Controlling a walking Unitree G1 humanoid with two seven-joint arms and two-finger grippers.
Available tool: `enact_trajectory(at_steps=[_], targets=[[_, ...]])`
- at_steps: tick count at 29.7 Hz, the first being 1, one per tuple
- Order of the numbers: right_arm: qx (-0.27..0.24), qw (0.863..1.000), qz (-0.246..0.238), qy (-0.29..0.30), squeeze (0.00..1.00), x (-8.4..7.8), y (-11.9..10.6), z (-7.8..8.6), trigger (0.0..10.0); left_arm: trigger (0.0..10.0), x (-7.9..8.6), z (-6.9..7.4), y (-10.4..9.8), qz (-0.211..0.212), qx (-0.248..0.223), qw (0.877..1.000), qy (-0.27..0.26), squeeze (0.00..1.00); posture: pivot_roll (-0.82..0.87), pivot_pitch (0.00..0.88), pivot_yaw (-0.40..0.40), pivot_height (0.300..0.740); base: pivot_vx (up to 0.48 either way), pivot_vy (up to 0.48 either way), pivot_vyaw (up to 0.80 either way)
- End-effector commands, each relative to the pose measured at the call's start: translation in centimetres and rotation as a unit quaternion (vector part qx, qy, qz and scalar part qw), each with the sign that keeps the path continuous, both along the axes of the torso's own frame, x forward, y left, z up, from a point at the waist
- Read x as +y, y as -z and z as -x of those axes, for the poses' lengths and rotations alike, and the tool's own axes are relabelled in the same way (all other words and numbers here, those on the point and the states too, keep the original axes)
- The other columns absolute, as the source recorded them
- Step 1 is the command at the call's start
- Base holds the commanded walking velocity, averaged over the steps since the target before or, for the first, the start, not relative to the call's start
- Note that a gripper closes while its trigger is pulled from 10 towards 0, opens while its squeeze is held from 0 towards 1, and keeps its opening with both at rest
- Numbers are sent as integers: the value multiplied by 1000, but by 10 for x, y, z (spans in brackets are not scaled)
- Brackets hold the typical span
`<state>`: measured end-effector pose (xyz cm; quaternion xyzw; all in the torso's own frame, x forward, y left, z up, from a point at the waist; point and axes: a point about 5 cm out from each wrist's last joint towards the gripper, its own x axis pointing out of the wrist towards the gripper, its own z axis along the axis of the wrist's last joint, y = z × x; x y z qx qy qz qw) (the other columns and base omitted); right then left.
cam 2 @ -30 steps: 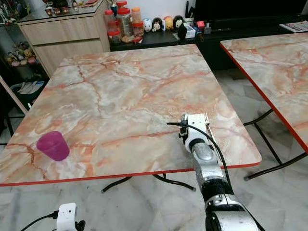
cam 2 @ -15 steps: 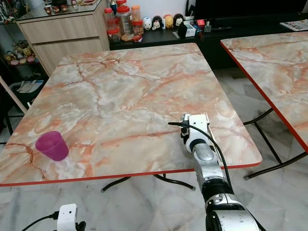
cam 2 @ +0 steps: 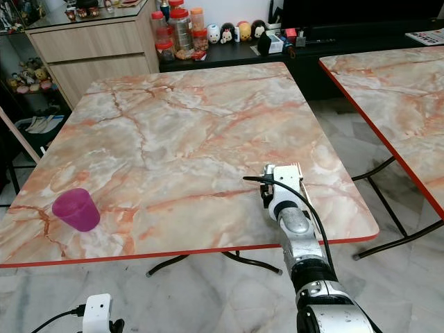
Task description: Setting the table
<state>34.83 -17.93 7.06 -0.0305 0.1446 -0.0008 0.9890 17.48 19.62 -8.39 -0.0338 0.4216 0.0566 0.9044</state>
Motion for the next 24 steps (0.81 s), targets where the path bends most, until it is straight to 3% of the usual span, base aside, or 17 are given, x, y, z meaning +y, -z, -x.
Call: enact_trajectory(at_steps=[1,9,15,16,17,18,24], targets=[[12,1000,-11,11,0,0,4,2,10000,10000,6,4,1,-10,14,1000,7,0,24,0,94,740,0,0,0],[66,998,-18,10,0,3,19,6,10000,10000,5,3,1,-10,16,1000,11,0,28,0,93,740,0,0,0],[69,997,-23,9,0,5,18,5,10000,10000,4,3,2,-8,18,1000,12,0,31,5,94,740,0,0,0],[70,997,-23,9,0,5,18,5,4471,10000,4,3,2,-6,20,1000,11,0,33,7,94,740,0,0,0],[70,997,-23,8,0,5,18,5,4471,10000,3,3,2,-5,20,1000,11,0,33,8,93,740,0,0,0],[71,997,-21,10,0,5,17,4,0,10000,3,4,2,-2,21,1000,10,0,35,10,92,740,0,0,0],[79,997,-17,19,0,4,17,3,0,10000,0,4,3,6,25,1000,9,0,41,19,89,740,0,0,0]])
